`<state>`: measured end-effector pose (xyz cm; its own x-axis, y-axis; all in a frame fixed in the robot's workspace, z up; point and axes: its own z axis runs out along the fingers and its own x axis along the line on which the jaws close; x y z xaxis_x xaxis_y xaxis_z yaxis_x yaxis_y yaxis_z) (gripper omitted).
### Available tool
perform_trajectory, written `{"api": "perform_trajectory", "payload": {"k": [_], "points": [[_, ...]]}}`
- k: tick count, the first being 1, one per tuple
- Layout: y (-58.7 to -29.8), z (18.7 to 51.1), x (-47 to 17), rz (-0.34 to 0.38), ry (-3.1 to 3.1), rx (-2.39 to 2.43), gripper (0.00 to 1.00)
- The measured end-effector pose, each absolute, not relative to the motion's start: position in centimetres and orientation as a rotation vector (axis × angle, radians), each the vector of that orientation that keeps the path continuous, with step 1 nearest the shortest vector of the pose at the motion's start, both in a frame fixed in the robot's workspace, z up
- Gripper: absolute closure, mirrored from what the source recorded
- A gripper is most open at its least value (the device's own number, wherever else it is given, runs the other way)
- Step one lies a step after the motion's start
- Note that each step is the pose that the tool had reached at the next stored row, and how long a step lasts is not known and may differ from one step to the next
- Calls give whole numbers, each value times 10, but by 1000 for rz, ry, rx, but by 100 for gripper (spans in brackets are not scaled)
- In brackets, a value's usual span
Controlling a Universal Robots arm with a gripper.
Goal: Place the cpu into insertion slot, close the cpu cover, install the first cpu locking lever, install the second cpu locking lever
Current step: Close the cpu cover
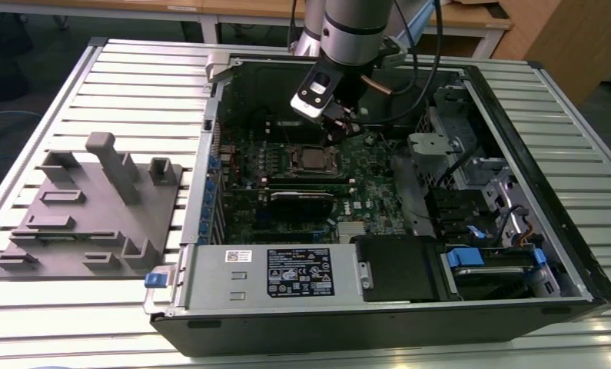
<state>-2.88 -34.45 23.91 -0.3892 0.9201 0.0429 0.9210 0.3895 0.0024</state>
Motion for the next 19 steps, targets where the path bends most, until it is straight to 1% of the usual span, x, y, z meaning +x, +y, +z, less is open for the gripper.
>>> {"api": "perform_trajectory", "payload": {"k": [19], "points": [[-345, 239, -29, -28, -2645, -1637, 89]]}}
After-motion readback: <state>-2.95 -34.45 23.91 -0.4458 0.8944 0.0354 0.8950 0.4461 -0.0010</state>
